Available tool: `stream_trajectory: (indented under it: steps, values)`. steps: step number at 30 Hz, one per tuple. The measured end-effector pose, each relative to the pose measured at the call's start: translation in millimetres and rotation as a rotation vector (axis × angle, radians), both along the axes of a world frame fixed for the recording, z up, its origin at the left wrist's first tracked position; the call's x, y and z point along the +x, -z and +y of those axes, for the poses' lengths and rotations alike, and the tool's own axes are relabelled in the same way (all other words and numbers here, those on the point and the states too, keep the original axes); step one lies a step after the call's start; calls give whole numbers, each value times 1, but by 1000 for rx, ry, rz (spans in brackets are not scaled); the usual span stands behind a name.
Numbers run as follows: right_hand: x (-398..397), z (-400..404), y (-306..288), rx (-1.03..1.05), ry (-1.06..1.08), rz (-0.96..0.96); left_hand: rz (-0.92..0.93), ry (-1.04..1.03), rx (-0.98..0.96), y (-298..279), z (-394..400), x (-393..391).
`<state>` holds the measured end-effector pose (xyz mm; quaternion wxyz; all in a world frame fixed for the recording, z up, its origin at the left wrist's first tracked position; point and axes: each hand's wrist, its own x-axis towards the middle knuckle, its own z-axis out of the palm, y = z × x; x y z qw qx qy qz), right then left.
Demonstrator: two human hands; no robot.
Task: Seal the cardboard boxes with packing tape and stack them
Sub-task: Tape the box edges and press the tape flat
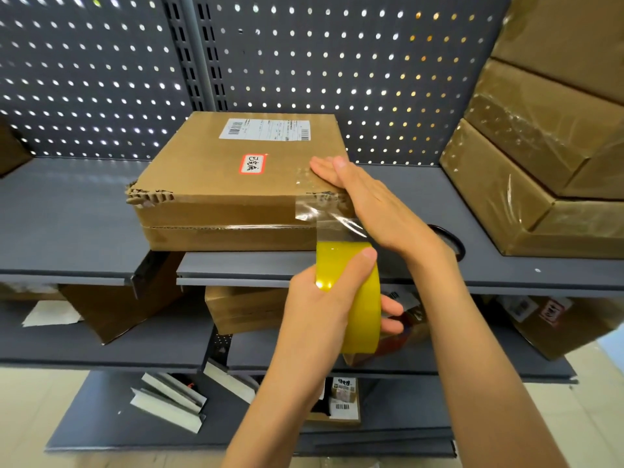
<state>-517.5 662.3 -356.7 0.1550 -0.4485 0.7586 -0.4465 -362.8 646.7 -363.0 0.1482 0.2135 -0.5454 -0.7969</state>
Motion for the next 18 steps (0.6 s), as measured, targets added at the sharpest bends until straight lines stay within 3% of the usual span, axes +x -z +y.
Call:
stream_trajectory:
  steps: [7,12,14,16,18]
  values:
    - [-2,4,0,-219,36,-186,-7,2,-25,0,2,0]
    - [-11,34,8,-345,331,-77,-18,23,-46,-1,2,2]
    - [-9,51,19,-226,502,117,-17,25,-50,-2,2,2]
    - [-8,67,35,45,622,308,-16,26,-52,-2,2,2]
    - [-6,76,46,306,678,374,-15,24,-52,-2,3,2]
